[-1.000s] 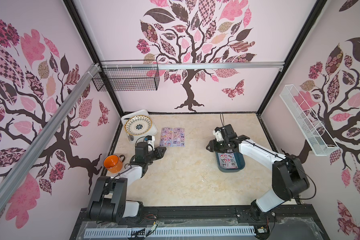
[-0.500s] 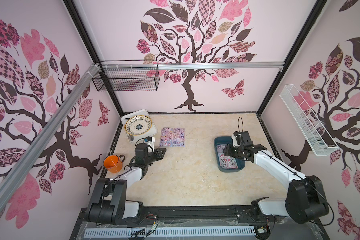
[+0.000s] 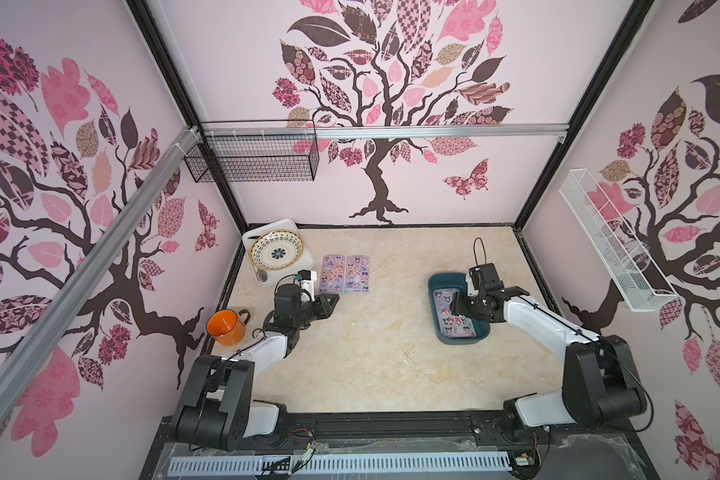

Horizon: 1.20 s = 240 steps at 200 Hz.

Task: Take the stickers out of the storage box
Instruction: Pick up the sticker from the storage box.

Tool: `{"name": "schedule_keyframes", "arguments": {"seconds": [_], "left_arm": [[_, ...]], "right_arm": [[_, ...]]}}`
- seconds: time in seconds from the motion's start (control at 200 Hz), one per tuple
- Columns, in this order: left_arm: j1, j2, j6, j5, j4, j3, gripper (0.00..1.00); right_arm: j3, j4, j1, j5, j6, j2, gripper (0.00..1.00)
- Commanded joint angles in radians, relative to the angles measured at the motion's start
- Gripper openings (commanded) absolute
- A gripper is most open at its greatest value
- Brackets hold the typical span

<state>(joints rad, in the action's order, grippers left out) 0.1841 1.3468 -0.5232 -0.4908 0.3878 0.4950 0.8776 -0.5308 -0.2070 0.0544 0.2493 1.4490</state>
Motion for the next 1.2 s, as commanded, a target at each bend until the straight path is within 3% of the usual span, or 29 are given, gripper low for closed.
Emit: {"name": "schedule_keyframes", "arguments": {"seconds": [0.0,0.105,0.595,0.71,1.195], "left_arm": [[0.023,0.015,-0.002,0.009,0.014,0.030,0.22],[0.041,0.031,-0.003,0.012,0.001,0.053,0.22],[0.074,0.181,-0.074,-0.026,0.036,0.158,0.19],[0.094,0.214,-0.091,-0.032,0.065,0.169,0.18],[0.129,0.286,0.000,-0.063,0.009,0.195,0.18]], "right_arm": [[0.048,0.003,-0.001,0.015,-0.014,0.041,0.75],[0.071,-0.014,-0.001,-0.016,-0.027,0.079,0.80],[0.185,-0.067,0.000,-0.020,-0.089,0.256,0.81],[0.204,-0.062,-0.001,0.049,-0.116,0.285,0.81],[0.252,-0.126,-0.016,0.002,-0.135,0.343,0.82]]}}
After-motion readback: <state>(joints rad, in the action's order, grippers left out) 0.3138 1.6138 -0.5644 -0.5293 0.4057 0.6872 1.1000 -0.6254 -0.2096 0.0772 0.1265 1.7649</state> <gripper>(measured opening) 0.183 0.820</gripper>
